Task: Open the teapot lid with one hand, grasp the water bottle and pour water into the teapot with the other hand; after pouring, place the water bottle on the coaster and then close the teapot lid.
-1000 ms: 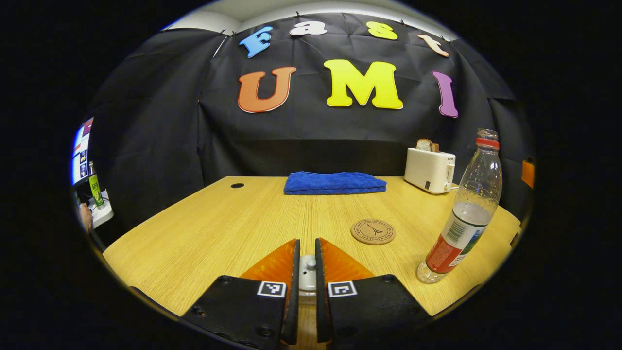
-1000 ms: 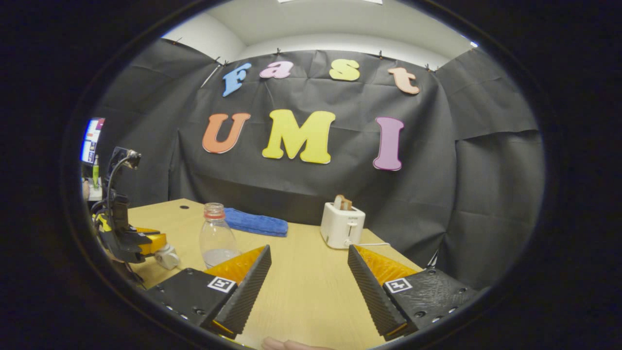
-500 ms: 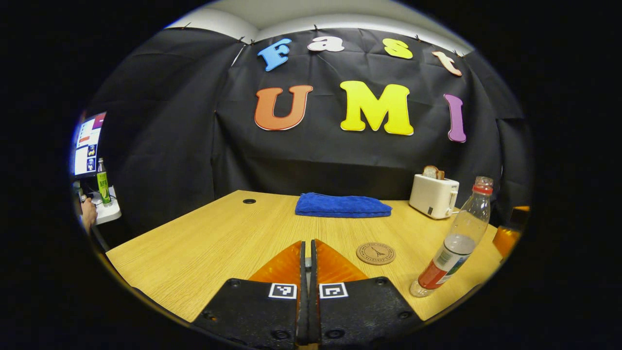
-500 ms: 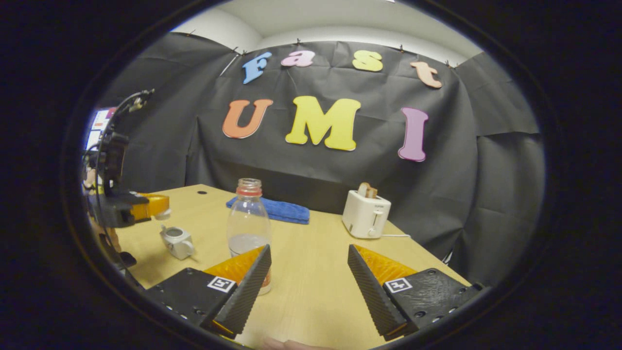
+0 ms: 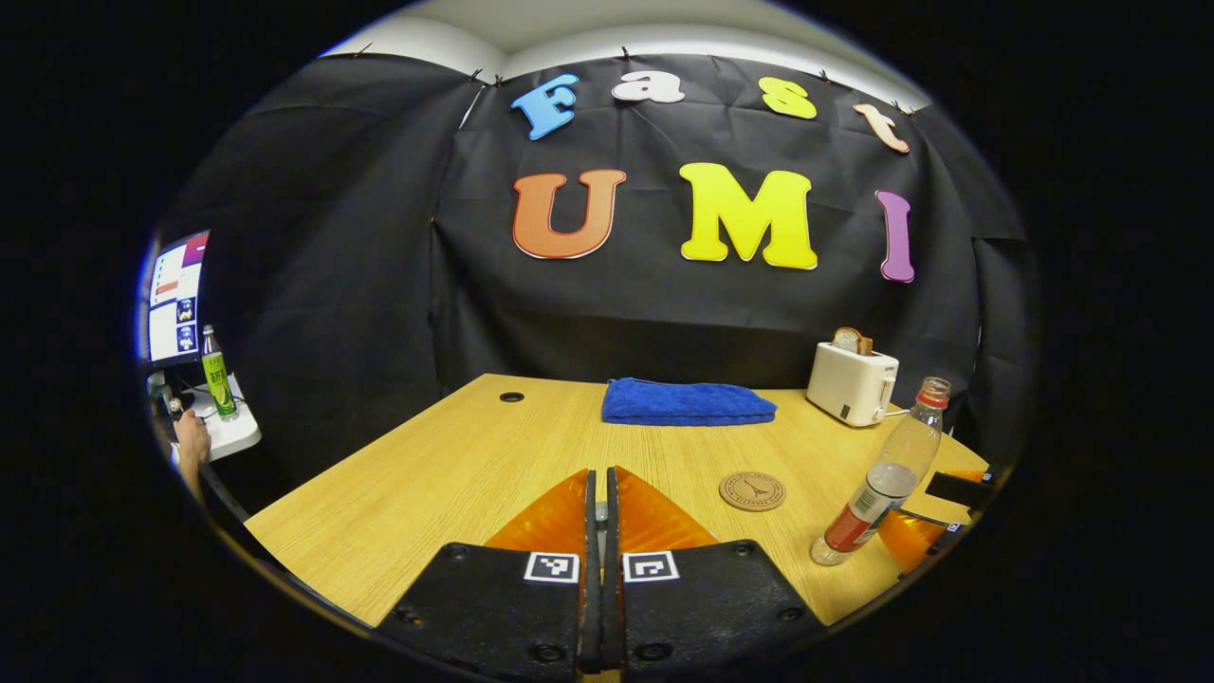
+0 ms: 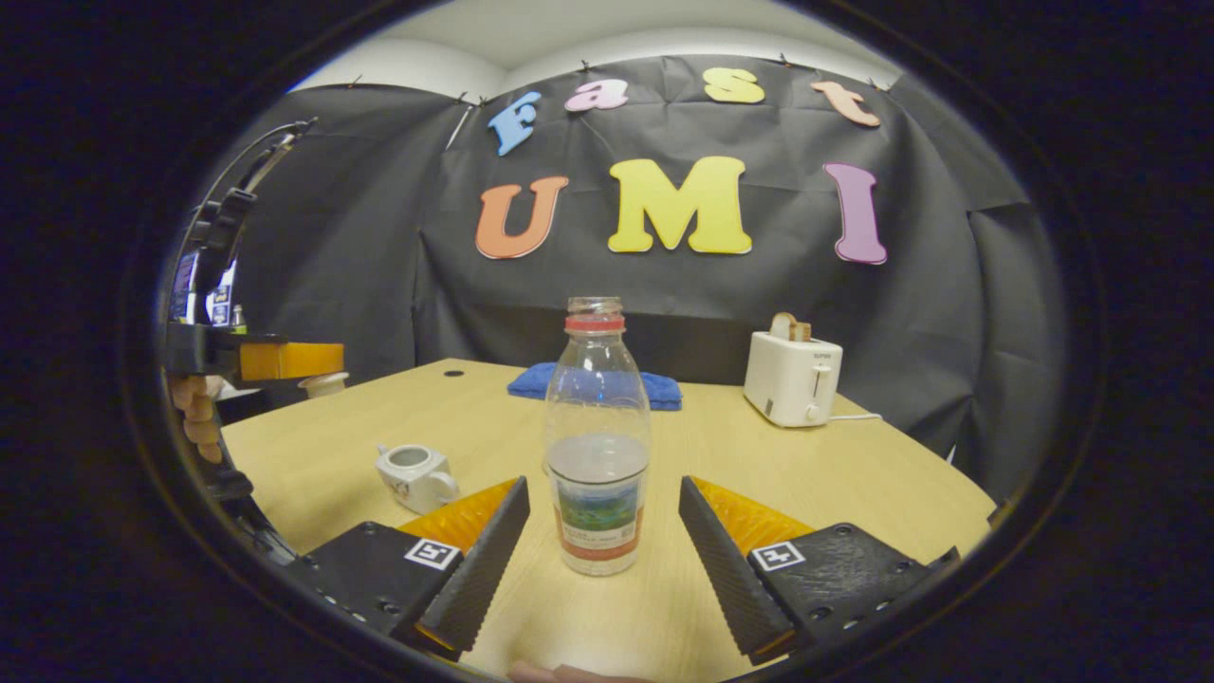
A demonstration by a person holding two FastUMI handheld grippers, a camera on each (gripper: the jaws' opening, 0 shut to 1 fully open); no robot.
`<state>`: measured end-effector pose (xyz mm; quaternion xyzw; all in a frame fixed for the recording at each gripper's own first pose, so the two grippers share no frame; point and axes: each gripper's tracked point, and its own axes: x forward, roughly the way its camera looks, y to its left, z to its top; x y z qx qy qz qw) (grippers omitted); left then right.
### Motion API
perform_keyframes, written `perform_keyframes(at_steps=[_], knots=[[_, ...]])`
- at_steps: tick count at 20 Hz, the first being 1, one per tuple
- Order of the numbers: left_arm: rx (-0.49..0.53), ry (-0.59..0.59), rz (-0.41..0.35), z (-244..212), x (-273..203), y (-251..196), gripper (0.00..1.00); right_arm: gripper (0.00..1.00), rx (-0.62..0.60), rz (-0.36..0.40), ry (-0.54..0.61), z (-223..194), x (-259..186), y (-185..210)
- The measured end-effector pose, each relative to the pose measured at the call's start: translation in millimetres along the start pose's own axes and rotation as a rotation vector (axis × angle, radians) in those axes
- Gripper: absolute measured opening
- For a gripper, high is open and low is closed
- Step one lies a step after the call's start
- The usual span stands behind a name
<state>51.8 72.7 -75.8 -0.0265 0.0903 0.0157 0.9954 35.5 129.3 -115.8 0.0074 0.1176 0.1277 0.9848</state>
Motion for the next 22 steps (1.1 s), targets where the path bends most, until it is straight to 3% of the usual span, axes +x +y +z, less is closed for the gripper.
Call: perform_keyframes(at_steps=[7, 8, 9, 13, 17, 20, 22], knots=[[0.027, -0.030, -0.043, 15.5, -17.3, -3.4, 0.03, 0.96, -0.027, -0.033, 0.003, 2.6, 40.9, 5.8], [0.035, -0.031, -0.043, 16.2, -17.9, -0.7, 0.03, 0.94, -0.033, -0.049, 0.001, 4.7, 42.3, 2.9], [0.036, -0.029, -0.046, 16.0, -17.0, 1.1, 0.03, 0.78, -0.031, -0.052, 0.004, 4.3, 44.1, 2.7], [0.000, -0.016, -0.038, 14.5, -16.2, 13.4, 0.03, 0.74, -0.083, -0.077, 0.022, 7.4, 39.8, 2.1], [-0.009, -0.018, -0.023, 15.0, -18.3, 27.5, 0.03, 0.73, -0.199, -0.140, 0.060, 16.2, 39.5, -1.1], [-0.009, -0.034, -0.012, 21.1, -21.9, 35.4, 0.03, 0.73, -0.380, -0.174, 0.094, 19.4, 41.5, 3.9], [-0.003, -0.055, -0.018, 27.2, -24.9, 38.5, 0.03, 0.74, -0.515, -0.149, 0.109, 24.9, 41.6, 14.8]])
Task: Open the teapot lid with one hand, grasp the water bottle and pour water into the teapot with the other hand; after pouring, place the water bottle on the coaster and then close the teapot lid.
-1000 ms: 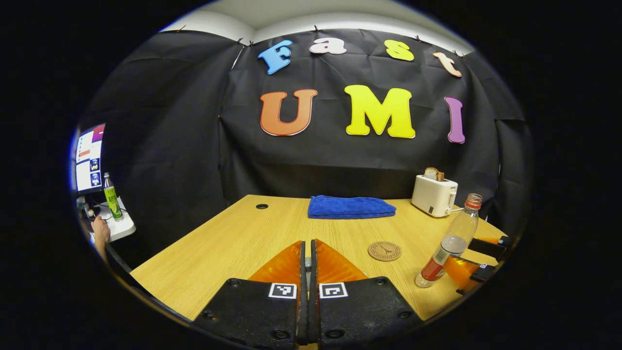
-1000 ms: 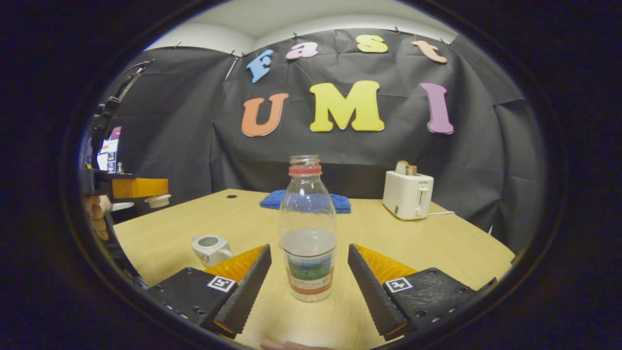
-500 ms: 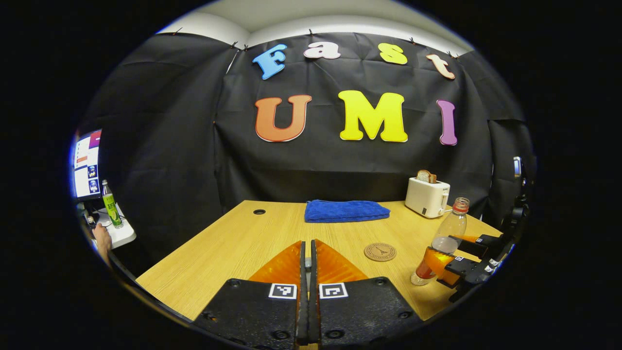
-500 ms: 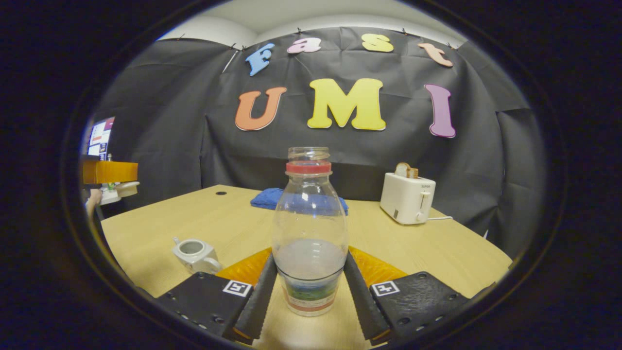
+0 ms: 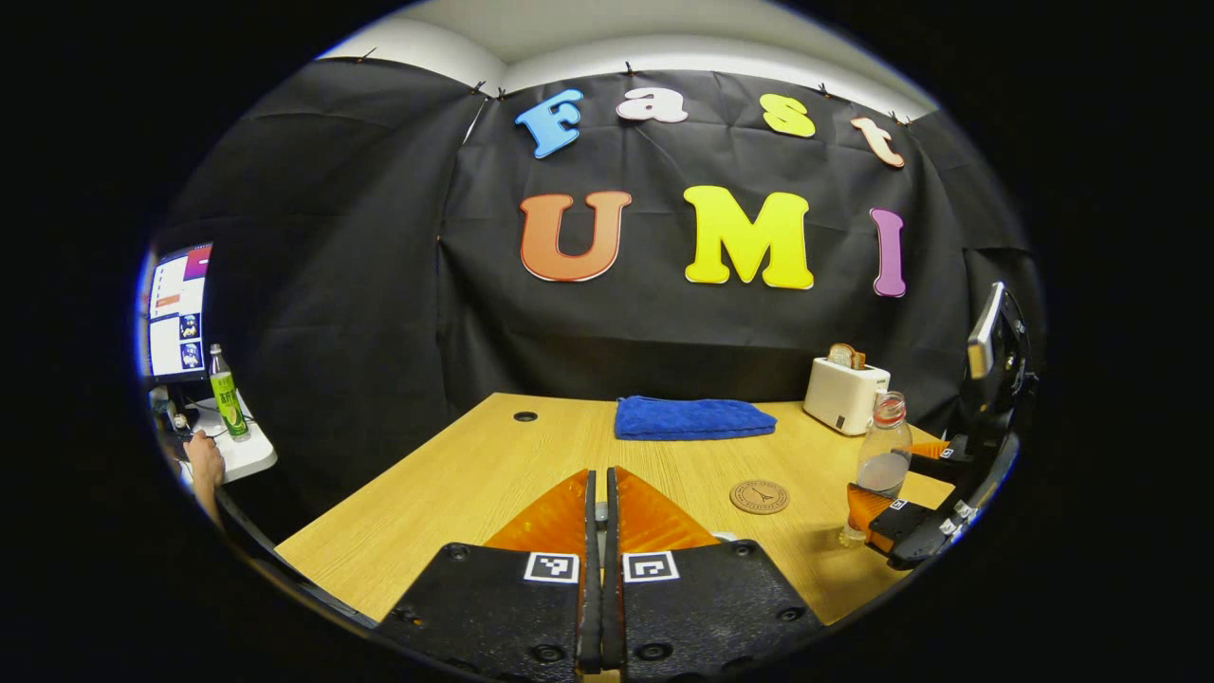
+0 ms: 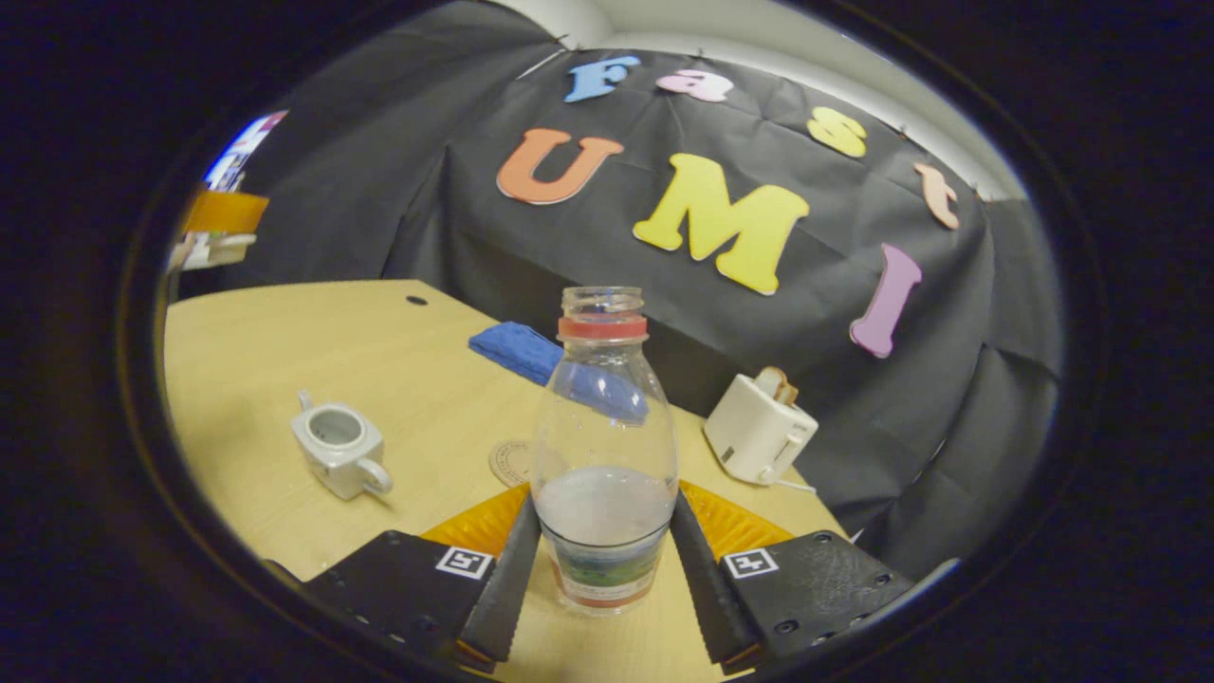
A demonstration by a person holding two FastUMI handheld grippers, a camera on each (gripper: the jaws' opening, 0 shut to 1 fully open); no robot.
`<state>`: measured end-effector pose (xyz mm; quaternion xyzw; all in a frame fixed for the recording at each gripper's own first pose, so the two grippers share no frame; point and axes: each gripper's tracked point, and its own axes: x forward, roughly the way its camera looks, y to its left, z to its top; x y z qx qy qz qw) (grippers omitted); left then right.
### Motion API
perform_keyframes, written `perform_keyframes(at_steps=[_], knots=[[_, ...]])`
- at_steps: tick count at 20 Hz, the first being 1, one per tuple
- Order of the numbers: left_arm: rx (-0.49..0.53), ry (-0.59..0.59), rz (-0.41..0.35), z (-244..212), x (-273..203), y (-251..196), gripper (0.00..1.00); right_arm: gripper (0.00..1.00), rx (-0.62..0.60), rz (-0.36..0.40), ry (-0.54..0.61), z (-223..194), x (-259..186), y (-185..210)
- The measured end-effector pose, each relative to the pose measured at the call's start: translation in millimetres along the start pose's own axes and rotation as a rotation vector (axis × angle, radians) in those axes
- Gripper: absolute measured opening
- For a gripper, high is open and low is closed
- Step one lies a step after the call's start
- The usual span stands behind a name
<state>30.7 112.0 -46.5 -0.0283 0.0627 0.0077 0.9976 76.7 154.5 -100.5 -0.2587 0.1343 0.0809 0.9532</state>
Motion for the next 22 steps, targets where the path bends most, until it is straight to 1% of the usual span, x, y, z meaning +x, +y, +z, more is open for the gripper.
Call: perform_keyframes(at_steps=[1, 3, 5, 7, 10, 11, 13, 16, 18, 22], knots=[[0.003, -0.005, -0.002, 1.2, -2.8, 2.5, 0.03, 0.73, -0.069, 0.000, -0.008, 6.2, -2.0, 2.5], [-0.003, -0.011, 0.005, 3.3, -6.0, 10.9, 0.03, 0.73, -0.197, -0.038, -0.021, 14.2, -7.4, 0.2], [-0.024, -0.007, -0.008, 3.5, -7.0, 13.7, 0.03, 0.74, -0.294, -0.066, 0.009, 12.8, -5.0, 2.0], [-0.027, 0.001, -0.024, -1.1, -4.6, 13.9, 0.03, 0.73, -0.372, -0.085, 0.035, 9.1, -2.9, 6.9], [-0.023, 0.013, -0.003, -4.7, -1.6, 26.7, 0.03, 0.72, -0.470, -0.106, 0.046, 12.3, -0.2, 14.7], [-0.023, 0.011, 0.006, -4.2, -2.0, 29.9, 0.03, 0.74, -0.496, -0.102, 0.058, 10.0, 2.8, 18.1], [-0.014, 0.010, 0.001, -4.1, -3.3, 26.9, 0.03, 0.75, -0.560, -0.106, 0.066, 7.9, 9.3, 23.0], [-0.009, 0.010, -0.005, -3.2, -4.1, 22.5, 0.03, 0.75, -0.691, -0.155, 0.049, 13.4, 11.2, 21.4], [0.015, -0.001, -0.014, 0.3, -4.6, 18.3, 0.03, 0.74, -0.798, -0.192, 0.021, 16.2, 10.0, 21.5], [0.050, -0.022, -0.007, 6.8, -9.7, 18.3, 0.03, 0.75, -0.930, -0.233, -0.010, 15.9, 15.9, 21.8]])
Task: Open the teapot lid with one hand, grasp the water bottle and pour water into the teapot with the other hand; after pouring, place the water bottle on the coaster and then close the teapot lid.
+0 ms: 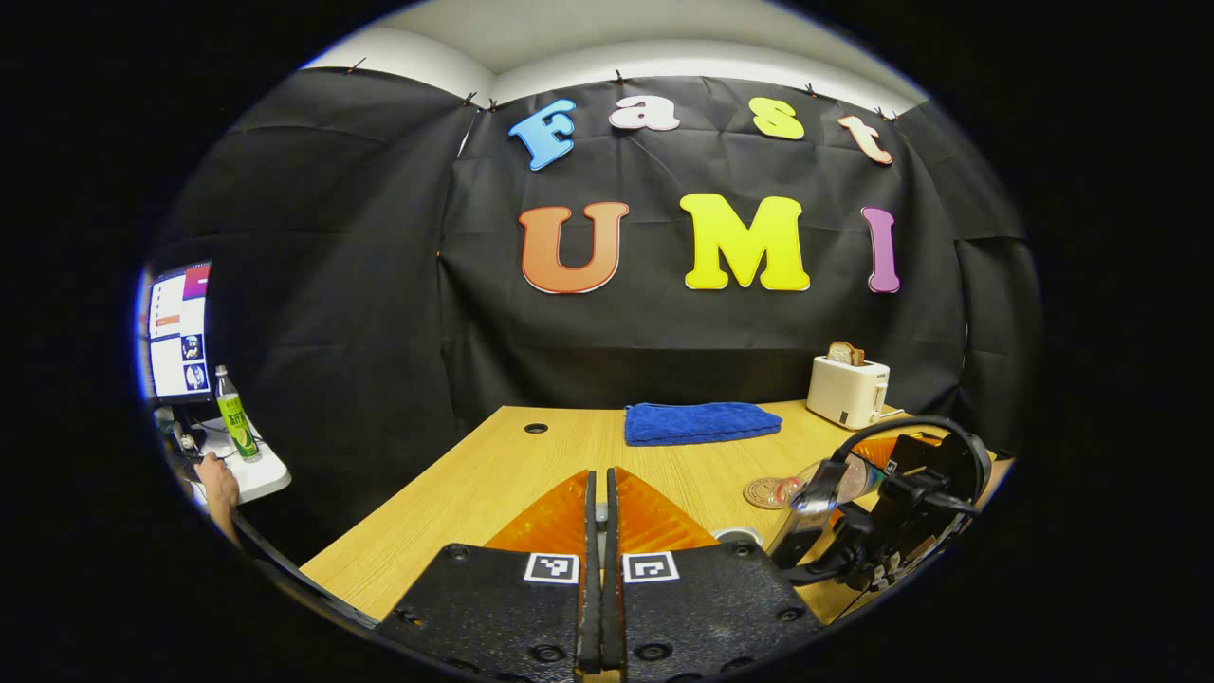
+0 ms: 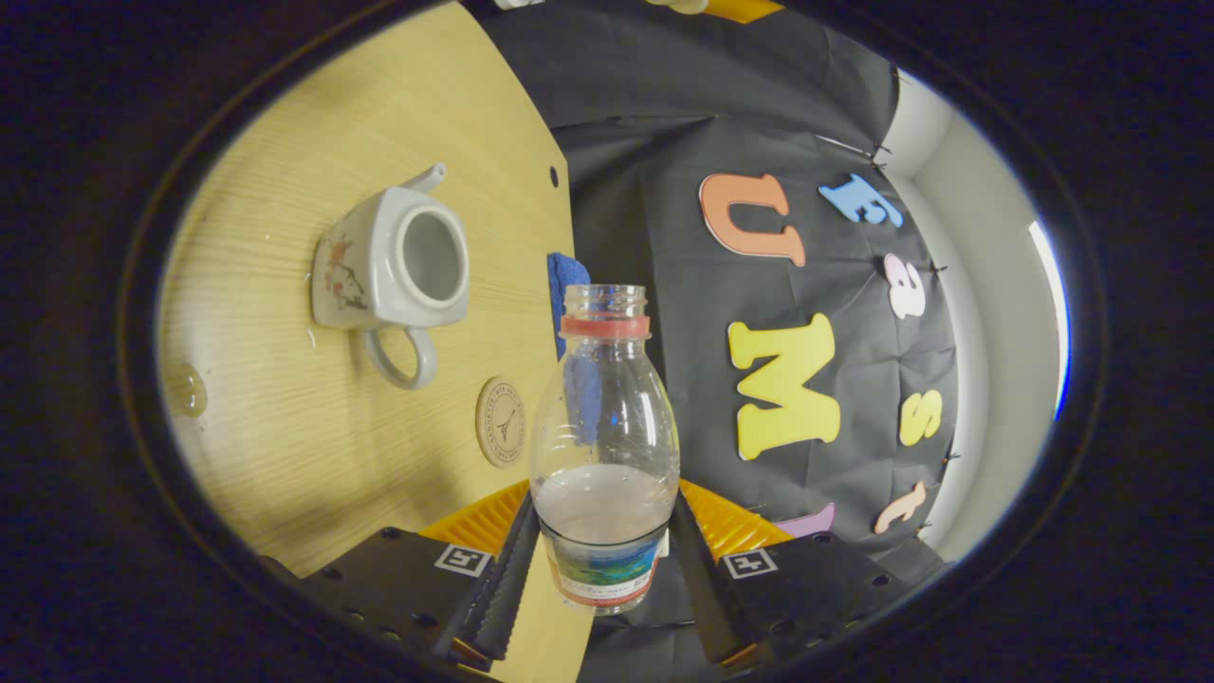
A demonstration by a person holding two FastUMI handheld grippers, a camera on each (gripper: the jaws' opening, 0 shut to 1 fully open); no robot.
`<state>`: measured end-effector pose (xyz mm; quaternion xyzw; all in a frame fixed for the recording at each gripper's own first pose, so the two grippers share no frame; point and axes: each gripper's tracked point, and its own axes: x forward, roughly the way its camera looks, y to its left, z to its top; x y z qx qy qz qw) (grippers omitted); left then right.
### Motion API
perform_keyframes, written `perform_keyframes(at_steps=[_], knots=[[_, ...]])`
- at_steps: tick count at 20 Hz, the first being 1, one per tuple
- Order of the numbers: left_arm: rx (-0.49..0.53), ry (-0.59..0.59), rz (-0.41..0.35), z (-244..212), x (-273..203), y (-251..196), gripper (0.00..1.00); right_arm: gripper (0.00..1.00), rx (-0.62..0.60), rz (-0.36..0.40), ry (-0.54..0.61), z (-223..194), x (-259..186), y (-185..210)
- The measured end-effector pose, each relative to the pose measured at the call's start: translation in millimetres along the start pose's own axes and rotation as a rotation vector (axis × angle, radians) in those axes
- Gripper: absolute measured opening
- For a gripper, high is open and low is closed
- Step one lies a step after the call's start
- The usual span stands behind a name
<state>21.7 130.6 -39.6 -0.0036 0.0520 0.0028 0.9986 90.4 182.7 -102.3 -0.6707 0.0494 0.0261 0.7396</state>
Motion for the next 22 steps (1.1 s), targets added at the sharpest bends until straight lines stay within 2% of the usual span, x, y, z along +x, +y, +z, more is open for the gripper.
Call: perform_keyframes(at_steps=[7, 8, 10, 17, 22], knots=[[-0.003, 0.006, -0.002, -1.6, 1.0, 2.3, 0.03, 0.75, -0.138, -0.031, -0.046, 6.0, -2.6, 0.4], [-0.004, 0.006, 0.000, -2.4, 1.1, 2.4, 0.03, 0.72, -0.154, -0.027, -0.054, 8.2, -3.3, -0.9], [-0.005, 0.007, -0.002, -2.6, 1.5, 2.0, 0.03, 0.75, -0.183, -0.029, -0.055, 7.5, -4.0, 1.0], [-0.002, 0.017, -0.010, -5.4, 2.5, 0.5, 0.03, 0.75, -0.330, -0.085, -0.088, 18.3, -7.5, -1.1], [-0.006, 0.021, -0.014, -7.1, 1.7, 1.7, 0.03, 0.73, -0.394, -0.107, -0.099, 19.6, -5.2, -1.1]])
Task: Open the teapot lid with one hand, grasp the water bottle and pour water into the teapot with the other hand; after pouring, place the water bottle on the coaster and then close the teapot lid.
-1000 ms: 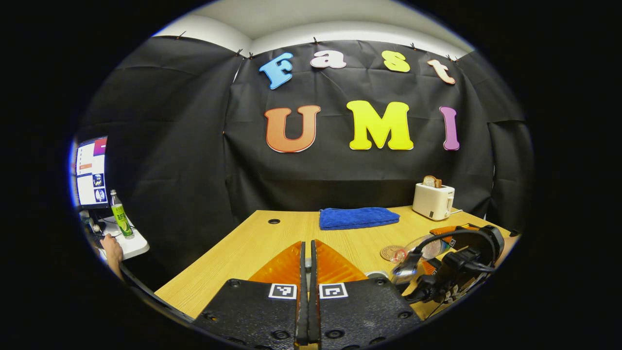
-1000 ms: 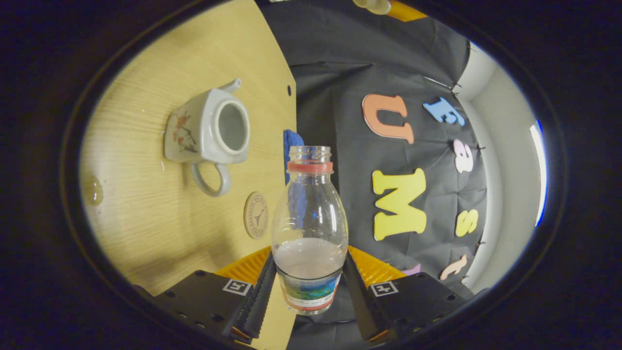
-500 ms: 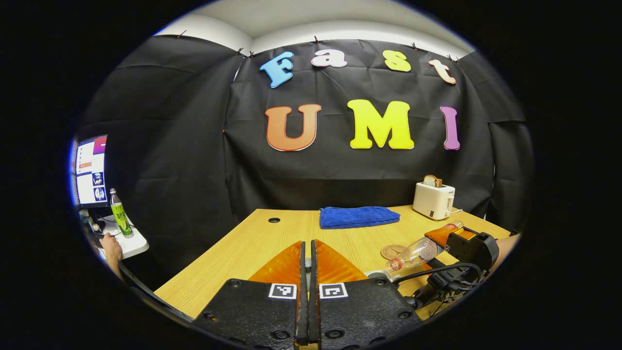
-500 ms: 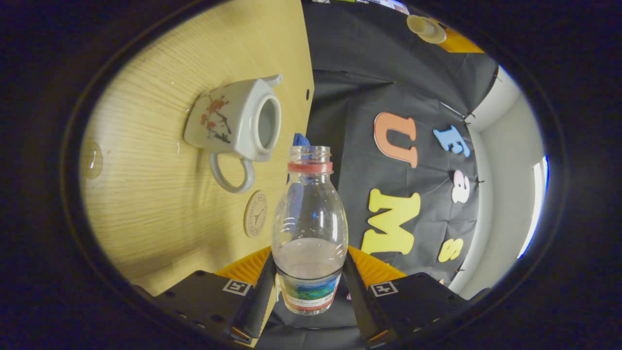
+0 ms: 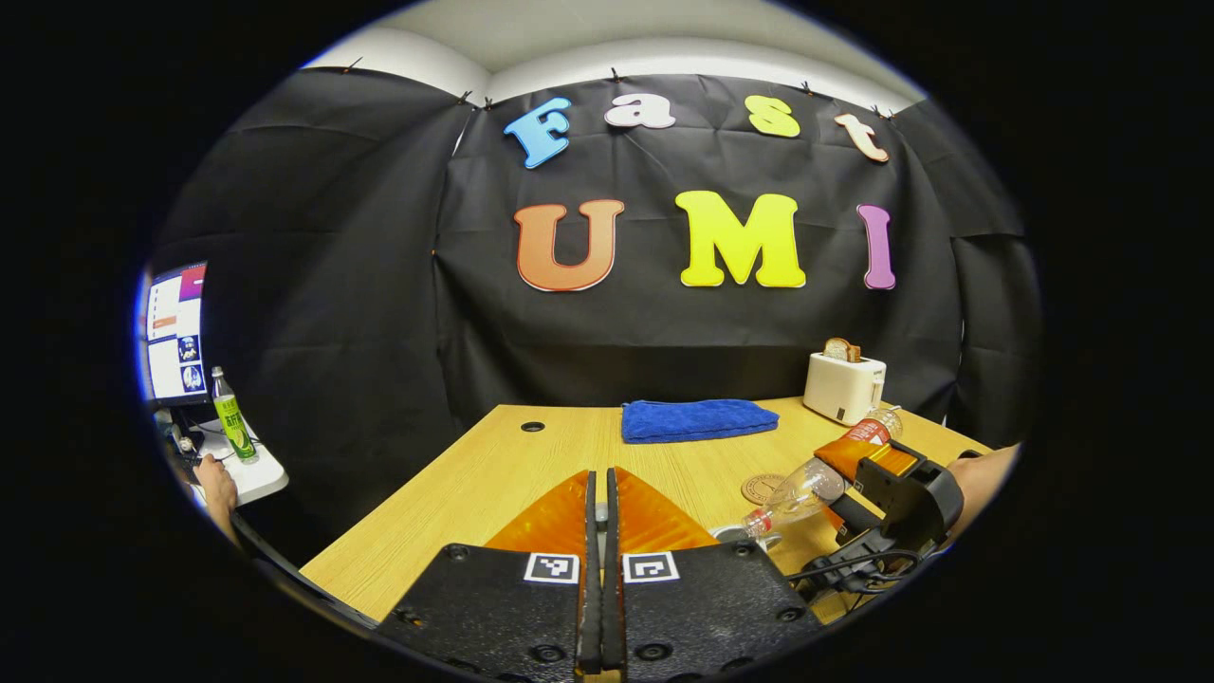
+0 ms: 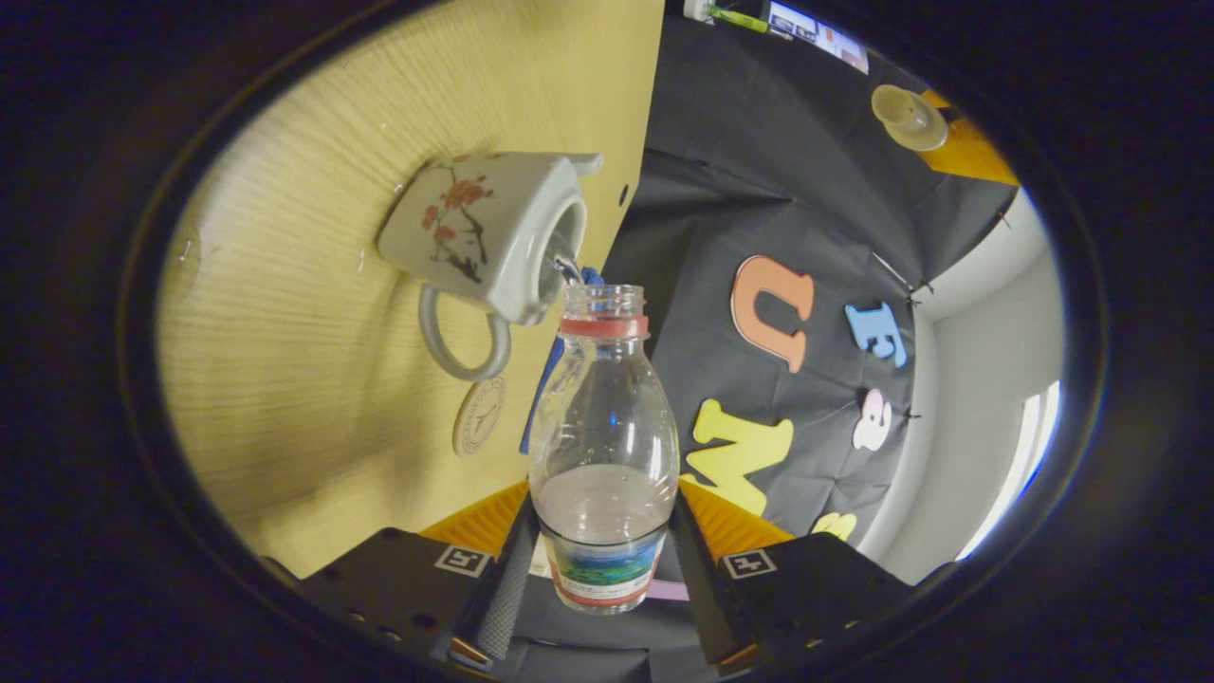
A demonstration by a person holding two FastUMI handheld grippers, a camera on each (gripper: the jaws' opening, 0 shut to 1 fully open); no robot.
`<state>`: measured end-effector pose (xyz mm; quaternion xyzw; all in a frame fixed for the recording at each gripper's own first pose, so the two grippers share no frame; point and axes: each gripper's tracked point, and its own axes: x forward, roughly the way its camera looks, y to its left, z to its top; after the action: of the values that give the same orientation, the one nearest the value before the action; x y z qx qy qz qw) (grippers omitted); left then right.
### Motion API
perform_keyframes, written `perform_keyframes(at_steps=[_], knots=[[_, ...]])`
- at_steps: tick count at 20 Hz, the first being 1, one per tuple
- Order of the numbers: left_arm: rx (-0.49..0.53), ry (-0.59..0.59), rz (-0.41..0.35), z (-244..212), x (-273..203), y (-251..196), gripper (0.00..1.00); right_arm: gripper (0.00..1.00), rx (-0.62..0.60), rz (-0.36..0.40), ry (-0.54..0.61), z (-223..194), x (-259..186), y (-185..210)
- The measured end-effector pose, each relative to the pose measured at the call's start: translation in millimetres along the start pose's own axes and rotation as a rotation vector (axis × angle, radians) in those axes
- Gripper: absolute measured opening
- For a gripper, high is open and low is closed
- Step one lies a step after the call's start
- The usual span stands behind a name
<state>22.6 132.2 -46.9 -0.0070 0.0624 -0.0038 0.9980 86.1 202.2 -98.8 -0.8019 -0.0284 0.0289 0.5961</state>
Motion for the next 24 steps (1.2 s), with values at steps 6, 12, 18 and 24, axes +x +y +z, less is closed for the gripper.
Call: perform_keyframes(at_steps=[6, 12, 18, 24], knots=[[0.010, 0.004, -0.011, -1.5, 1.4, -2.5, 0.03, 0.74, -0.067, -0.073, -0.013, 3.9, -2.6, -3.0], [0.016, 0.011, -0.007, -3.9, 3.1, -3.5, 0.03, 0.74, -0.145, -0.171, -0.024, 4.1, -6.9, -16.7], [0.011, 0.015, 0.003, -4.0, 1.1, 1.6, 0.03, 0.74, -0.216, -0.219, -0.023, 6.9, -7.7, -29.5], [0.016, 0.017, 0.004, -3.4, 1.5, 0.8, 0.03, 0.75, -0.252, -0.268, -0.029, 4.2, -3.5, -39.3]])
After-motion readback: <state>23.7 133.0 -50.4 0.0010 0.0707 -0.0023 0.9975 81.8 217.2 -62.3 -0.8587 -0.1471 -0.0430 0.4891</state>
